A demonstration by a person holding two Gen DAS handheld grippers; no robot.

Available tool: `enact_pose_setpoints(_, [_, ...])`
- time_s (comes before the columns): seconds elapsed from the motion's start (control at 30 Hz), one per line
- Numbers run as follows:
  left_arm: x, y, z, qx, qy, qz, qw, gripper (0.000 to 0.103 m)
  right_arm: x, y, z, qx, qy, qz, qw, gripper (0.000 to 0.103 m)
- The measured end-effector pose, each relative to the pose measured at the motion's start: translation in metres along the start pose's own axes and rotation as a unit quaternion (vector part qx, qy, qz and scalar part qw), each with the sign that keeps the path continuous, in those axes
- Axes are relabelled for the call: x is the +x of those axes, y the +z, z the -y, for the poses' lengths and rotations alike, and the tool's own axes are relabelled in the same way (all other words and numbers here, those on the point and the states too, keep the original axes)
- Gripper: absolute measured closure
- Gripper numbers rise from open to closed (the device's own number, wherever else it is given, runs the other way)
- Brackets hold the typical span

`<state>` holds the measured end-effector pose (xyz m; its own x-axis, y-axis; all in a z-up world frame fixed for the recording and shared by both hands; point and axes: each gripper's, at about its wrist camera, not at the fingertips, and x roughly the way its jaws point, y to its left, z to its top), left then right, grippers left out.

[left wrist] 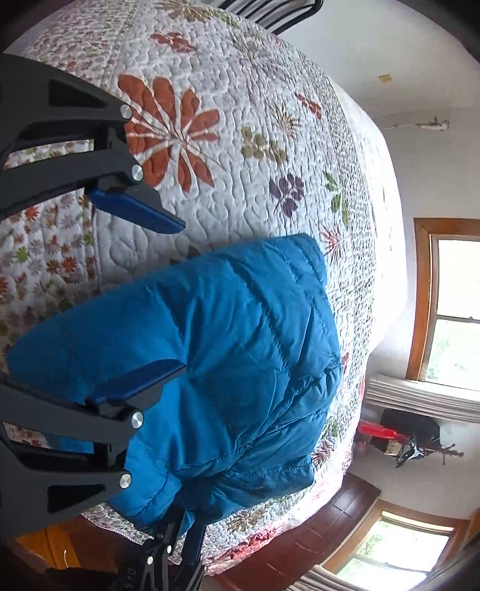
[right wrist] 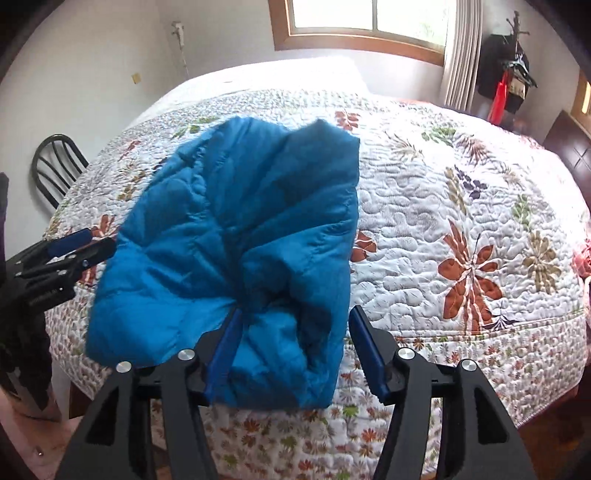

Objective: Fold large clothes

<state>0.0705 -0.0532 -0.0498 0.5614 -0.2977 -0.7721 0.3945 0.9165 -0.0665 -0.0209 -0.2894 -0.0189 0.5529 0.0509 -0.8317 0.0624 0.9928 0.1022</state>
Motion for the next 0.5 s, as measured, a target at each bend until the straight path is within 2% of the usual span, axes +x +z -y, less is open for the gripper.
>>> enact_pose_setpoints(0.2, [-0.022,-0.001,0.007,-0.006,-0.014,-0.009,0.9999,0.033,-0.023,0.006,-0.019,-0.021,0.001,0.02,1.0,0.056])
enact_pose_setpoints(0.27, [-0.028,-0.003,0.014,0.004,-0.012,-0.003,0.9999,0.033,-0.028,0.005,-0.023,-0.033,0.009,0.027,0.999,0.066])
enact_pose_setpoints(0.3, [-0.03,-0.003,0.017,0.006,-0.014,-0.002,0.9999,0.033,-0.028,0.005,-0.027,-0.039,0.016,0.028,0.999,0.066])
enact_pose_setpoints(0.5, [-0.019,-0.008,0.031,0.017,-0.016,-0.012,0.9997,0.033,-0.001,0.01,-0.023,-0.034,0.02,-0.011,0.999,0.079])
